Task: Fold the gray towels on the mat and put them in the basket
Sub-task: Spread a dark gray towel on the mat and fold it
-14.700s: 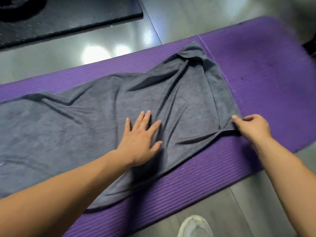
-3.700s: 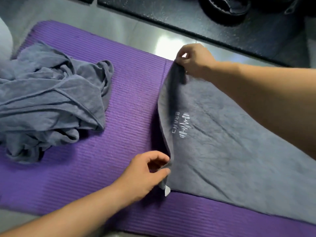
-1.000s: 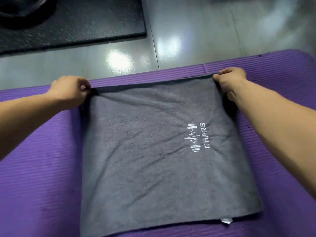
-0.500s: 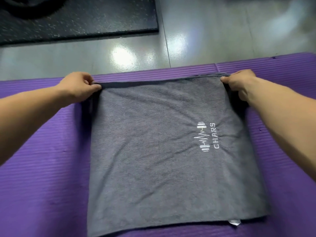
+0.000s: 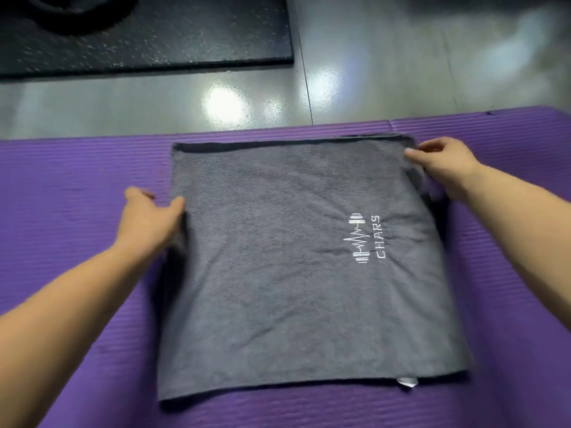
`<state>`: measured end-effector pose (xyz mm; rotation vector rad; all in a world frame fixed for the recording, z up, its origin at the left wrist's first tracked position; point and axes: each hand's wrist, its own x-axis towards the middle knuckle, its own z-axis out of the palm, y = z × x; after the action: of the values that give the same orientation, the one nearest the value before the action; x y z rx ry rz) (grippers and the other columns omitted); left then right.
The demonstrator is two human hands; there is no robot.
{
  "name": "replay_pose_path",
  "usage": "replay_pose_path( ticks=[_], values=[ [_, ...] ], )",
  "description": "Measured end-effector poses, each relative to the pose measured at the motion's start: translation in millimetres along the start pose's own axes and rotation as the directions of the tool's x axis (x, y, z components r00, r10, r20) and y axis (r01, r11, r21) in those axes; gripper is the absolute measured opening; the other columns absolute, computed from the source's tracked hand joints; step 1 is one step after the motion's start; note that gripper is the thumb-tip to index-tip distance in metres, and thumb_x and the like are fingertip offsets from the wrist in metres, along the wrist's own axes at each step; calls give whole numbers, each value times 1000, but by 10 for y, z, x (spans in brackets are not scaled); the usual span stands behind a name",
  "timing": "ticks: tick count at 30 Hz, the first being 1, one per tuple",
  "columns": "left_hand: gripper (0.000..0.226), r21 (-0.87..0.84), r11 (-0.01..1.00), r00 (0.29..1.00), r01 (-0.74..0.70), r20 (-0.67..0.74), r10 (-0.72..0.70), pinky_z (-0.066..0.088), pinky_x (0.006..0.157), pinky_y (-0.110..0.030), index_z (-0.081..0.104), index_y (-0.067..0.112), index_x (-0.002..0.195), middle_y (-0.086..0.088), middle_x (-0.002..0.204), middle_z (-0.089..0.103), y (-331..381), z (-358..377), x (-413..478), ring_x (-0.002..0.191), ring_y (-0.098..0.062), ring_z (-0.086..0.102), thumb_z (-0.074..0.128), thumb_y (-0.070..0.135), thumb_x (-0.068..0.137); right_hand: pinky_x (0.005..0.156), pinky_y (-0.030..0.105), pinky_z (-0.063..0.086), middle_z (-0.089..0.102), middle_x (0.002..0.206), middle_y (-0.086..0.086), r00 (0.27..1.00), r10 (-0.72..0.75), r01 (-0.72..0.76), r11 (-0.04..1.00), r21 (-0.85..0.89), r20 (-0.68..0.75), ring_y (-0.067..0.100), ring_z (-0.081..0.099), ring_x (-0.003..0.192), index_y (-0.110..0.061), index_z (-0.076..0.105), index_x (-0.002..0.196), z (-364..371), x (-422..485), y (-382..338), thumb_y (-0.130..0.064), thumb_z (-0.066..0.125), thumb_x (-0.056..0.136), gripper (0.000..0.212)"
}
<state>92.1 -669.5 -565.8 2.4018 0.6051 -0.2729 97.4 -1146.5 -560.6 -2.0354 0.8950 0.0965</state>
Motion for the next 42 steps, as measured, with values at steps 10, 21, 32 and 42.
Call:
replay_pose_path(
  ticks=[10,21,32,42],
  values=[
    [30,-9,1000,998,5,59,-4,43,70,-41,63,15,89,-3,82,68,-808,44,-1290,82,-30,62,61,44,96,79,39,40,66,117,21,994,70,-94,946,-311,-85,39,61,110,-6,51,120,27,-1643,793,-40,66,92,46],
    [30,148,986,993,-79,98,65,40,69,-48,40,14,84,-30,88,63,-989,9,-1545,87,-50,59,41,34,106,81,50,44,63,112,29,986,-50,-37,869,-493,-162,48,60,101,-9,49,120,-12,-2113,1334,-27,50,102,25],
    [28,121,993,993,10,117,-25,41,70,-40,51,22,95,-6,93,71,-1089,-15,-1711,95,-37,67,62,47,93,85,40,44,61,97,13,810,-564,548,634,-546,159,38,60,92,-8,67,104,482,-1882,480,-10,65,86,18],
    [11,-199,976,969,92,242,-42,56,78,-39,63,29,93,20,85,73,-1342,-56,-1917,80,-1,69,73,26,90,94,29,47,64,128,5,584,-567,781,586,-214,581,22,62,114,-15,67,123,2498,-1501,-1704,-20,58,96,29]
  ],
)
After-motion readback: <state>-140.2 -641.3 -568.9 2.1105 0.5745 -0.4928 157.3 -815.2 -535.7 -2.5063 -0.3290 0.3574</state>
